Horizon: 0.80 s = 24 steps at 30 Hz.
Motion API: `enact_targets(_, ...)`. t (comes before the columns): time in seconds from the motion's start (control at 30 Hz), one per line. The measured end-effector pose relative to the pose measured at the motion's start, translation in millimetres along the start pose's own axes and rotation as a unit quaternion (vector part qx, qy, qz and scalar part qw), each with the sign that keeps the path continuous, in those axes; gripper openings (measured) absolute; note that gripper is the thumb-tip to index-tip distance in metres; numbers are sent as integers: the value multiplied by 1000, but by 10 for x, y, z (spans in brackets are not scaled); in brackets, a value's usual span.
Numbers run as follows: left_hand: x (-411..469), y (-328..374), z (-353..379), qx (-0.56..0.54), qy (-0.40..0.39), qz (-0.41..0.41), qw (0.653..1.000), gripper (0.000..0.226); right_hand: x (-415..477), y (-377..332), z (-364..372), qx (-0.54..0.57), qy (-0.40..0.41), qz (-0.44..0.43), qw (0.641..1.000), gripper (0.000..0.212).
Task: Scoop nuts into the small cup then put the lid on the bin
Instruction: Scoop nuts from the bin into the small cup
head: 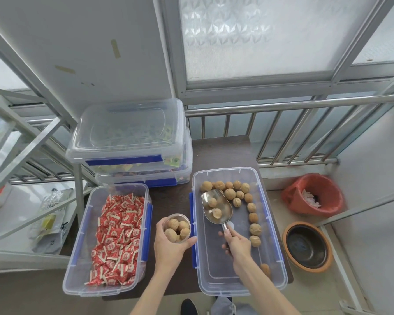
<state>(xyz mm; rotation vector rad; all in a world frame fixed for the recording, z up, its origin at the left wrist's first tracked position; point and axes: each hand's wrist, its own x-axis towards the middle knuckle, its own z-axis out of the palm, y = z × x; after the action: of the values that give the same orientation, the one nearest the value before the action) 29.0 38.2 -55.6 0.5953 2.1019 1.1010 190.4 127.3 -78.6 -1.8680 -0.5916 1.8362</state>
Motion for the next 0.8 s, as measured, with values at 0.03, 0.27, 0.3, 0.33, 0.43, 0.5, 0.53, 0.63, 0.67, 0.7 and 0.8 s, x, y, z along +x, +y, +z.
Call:
enact_targets(0.03, 7, 3, 1, 1, 0, 0, 1000, 93, -19, -14, -22, -1, -2, -4, 1000, 33)
enact_targets(0.27, 69, 64, 40, 3, -2, 3, 1000, 96, -326, -183, -275, -53, -46, -51, 996, 27)
enact_targets(0.3, 83, 73, 49, 6, 0, 5, 1000, 97, -408, -235, -328, -59, -61, -62, 994, 26)
enact_targets(0.33, 94, 81, 59, 11, 1, 9, 1000, 96, -493, -293, -384, -65, -79, -71, 992, 24)
enact_targets(0.43, 137, 80, 80, 22, 5, 22, 1000, 94, -696, -477, -494, -113, -130, -92, 981, 23)
enact_targets(0.5, 153, 92, 82, 21, 11, 32, 999, 85, -773, -589, -511, -185, -158, -107, 964, 23)
enact_targets(0.53, 152, 103, 84, 19, 13, 41, 999, 78, -805, -653, -509, -240, -166, -123, 949, 22)
enact_targets(0.63, 124, 133, 87, 28, 11, 69, 997, 68, -921, -951, -417, -424, -152, -188, 873, 27)
enact_targets(0.67, 116, 136, 88, 32, 10, 73, 997, 68, -968, -1068, -348, -474, -143, -203, 845, 31)
enact_targets(0.7, 112, 133, 87, 33, 9, 74, 997, 68, -1018, -1185, -257, -512, -135, -220, 820, 31)
enact_targets(0.8, 121, 130, 72, 19, 9, 62, 998, 75, -1119, -1422, 69, -590, -114, -269, 753, 24)
